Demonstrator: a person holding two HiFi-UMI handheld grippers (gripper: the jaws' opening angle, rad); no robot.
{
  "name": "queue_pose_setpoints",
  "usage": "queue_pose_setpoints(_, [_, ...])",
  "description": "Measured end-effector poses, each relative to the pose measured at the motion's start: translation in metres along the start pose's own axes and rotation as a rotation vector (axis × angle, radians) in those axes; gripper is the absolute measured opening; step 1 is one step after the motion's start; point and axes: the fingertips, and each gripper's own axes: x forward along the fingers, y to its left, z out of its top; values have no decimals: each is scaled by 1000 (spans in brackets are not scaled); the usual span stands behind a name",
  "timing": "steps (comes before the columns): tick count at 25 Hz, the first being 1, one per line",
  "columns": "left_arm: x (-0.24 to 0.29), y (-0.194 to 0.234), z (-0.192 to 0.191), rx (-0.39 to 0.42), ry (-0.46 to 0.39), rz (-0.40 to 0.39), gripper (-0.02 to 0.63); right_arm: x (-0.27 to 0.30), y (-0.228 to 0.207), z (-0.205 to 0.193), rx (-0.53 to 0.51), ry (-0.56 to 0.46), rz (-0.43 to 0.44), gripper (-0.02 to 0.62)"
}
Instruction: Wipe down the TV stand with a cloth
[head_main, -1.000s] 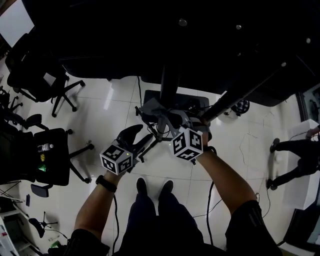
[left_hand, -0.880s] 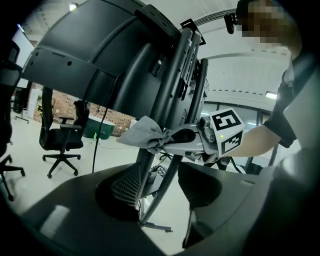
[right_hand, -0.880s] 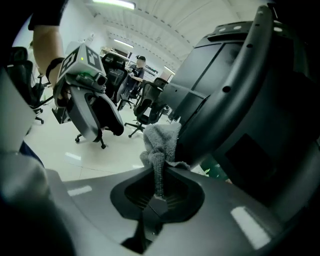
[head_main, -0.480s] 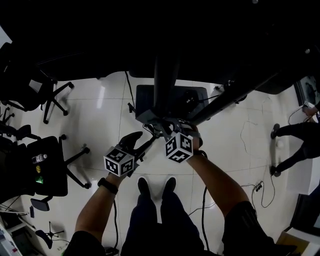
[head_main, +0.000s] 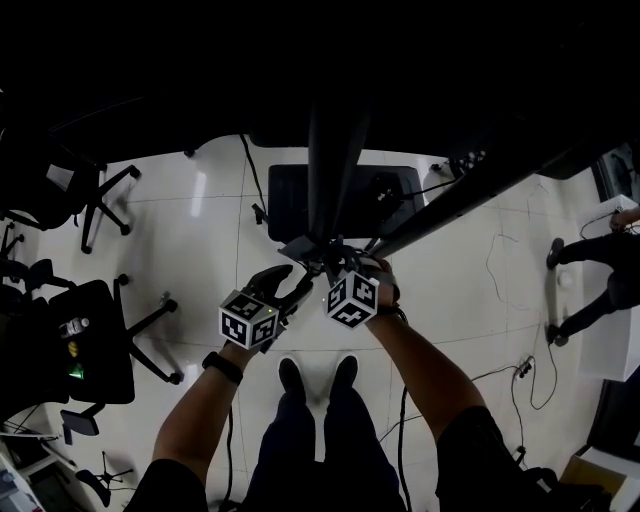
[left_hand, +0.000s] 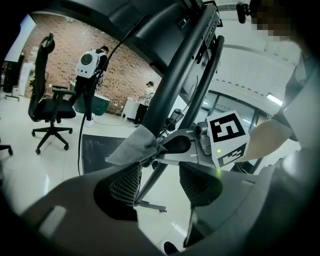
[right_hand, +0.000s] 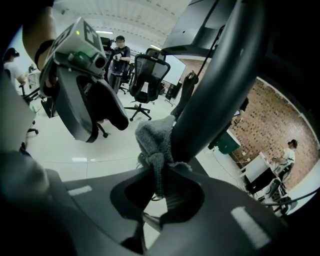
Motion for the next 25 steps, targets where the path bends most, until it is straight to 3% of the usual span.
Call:
queue_pose_setpoints(11, [7,8,-40,-44,37,-20,275,40,24,-29,128,35,4,18])
queue_pose_setpoints(16, [5,9,-40,-42,32,-25,276,44,31,-33,166,47,16,18])
queue_pose_setpoints(25, [-31,-26,4,89,10,-41,282,-37,24,13,190,-60,-23,18])
